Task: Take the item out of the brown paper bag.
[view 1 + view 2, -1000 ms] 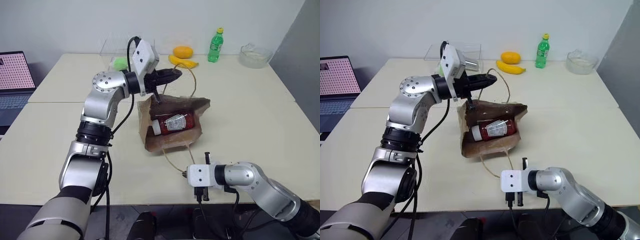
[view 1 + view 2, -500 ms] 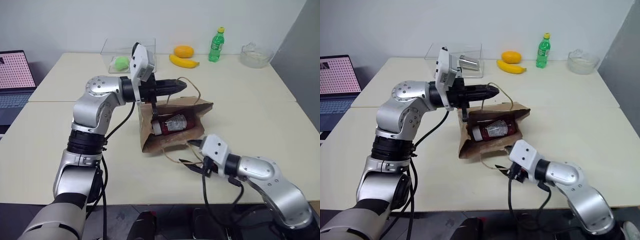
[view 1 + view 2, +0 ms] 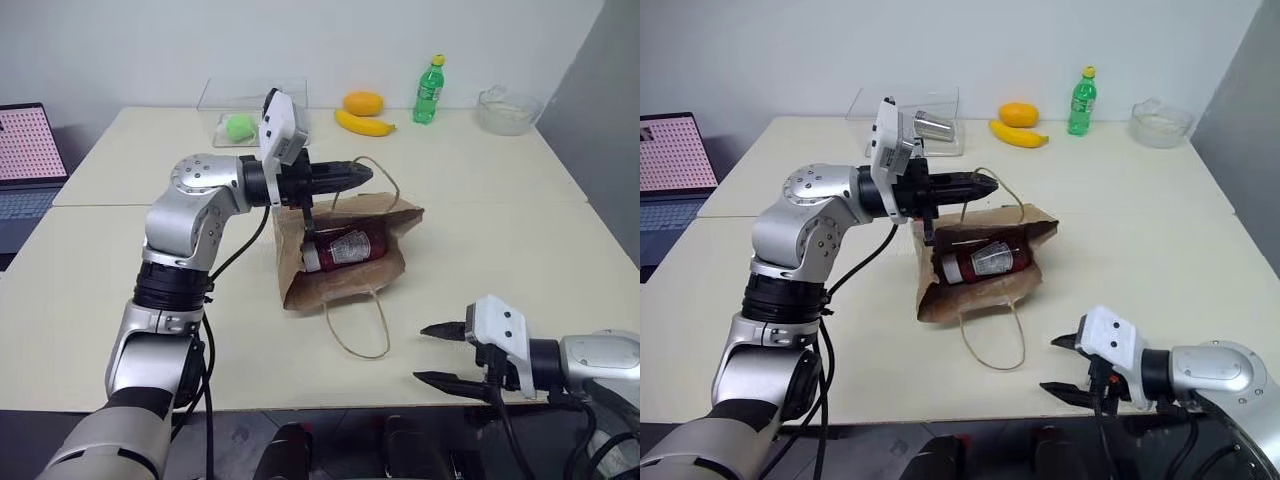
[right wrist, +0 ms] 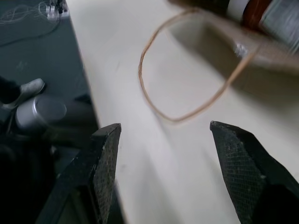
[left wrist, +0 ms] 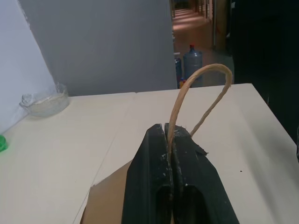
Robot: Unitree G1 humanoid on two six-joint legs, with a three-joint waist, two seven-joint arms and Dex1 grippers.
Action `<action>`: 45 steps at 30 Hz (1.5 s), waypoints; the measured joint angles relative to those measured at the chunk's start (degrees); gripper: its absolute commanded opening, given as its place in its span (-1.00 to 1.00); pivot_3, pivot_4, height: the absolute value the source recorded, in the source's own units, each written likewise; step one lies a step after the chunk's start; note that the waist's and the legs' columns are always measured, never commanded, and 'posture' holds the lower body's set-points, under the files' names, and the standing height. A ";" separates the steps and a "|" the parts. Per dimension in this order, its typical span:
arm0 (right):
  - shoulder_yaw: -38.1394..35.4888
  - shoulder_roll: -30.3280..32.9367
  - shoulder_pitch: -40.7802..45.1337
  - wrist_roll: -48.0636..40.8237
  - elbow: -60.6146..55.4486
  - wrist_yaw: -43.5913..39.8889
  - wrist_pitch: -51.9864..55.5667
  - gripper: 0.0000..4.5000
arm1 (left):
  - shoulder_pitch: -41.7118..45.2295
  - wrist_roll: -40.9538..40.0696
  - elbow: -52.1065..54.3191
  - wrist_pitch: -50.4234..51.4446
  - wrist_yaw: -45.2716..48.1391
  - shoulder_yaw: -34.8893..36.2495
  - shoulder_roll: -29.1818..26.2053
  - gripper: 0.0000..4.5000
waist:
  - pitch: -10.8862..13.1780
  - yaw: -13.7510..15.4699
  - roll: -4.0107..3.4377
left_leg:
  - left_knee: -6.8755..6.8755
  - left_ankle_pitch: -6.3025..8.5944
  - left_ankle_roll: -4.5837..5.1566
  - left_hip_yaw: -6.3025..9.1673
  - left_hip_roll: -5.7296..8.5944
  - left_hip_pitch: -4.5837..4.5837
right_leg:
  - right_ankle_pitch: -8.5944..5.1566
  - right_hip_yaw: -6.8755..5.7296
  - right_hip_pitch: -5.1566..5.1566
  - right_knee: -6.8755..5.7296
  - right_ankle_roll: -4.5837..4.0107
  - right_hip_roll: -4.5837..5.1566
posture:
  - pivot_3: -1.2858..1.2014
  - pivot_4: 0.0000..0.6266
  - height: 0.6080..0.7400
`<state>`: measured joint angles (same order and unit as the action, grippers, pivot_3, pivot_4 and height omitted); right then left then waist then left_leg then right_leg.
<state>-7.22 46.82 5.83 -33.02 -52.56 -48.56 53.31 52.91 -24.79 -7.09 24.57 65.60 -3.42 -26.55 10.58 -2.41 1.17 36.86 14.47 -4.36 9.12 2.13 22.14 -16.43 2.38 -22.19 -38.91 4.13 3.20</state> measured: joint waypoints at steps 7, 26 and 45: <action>23.11 -8.78 26.47 14.23 11.97 11.27 -3.09 0.41 | 0.48 -0.02 -0.76 0.06 -1.29 1.00 -1.10 -1.00 | 0.02 -0.50 0.01 | -0.05 -0.01 -0.02 0.06 0.00 0.03 | 0.15 -0.02 -0.10 0.00 -0.27 0.00 | 0.03 -0.52 1.00; 56.00 -19.72 46.86 51.42 49.34 7.84 -21.24 0.99 | 0.73 -0.01 -1.80 -0.61 -2.63 1.70 -1.41 -1.00 | 0.02 -0.96 0.01 | 0.06 -0.16 -0.31 0.07 0.12 0.87 | 0.18 0.01 -1.01 -0.14 -0.29 0.08 | 0.03 -0.52 1.00; 52.88 -28.24 49.80 63.54 68.64 5.35 -35.85 0.39 | 0.30 0.17 -2.65 -1.76 -3.40 1.73 -1.50 -1.00 | -0.04 -1.70 -0.02 | 0.09 -0.36 -0.53 0.13 0.09 0.61 | 0.29 0.04 -0.96 -0.60 -0.42 -0.01 | 0.03 -0.52 1.00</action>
<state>45.66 18.58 55.63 30.52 16.08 -43.20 17.46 53.21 -24.62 -9.74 22.81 62.20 -1.68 -28.05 10.53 -4.12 1.14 36.95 14.11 -4.89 9.25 2.22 22.74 -16.15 2.42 -23.15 -39.51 3.71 3.19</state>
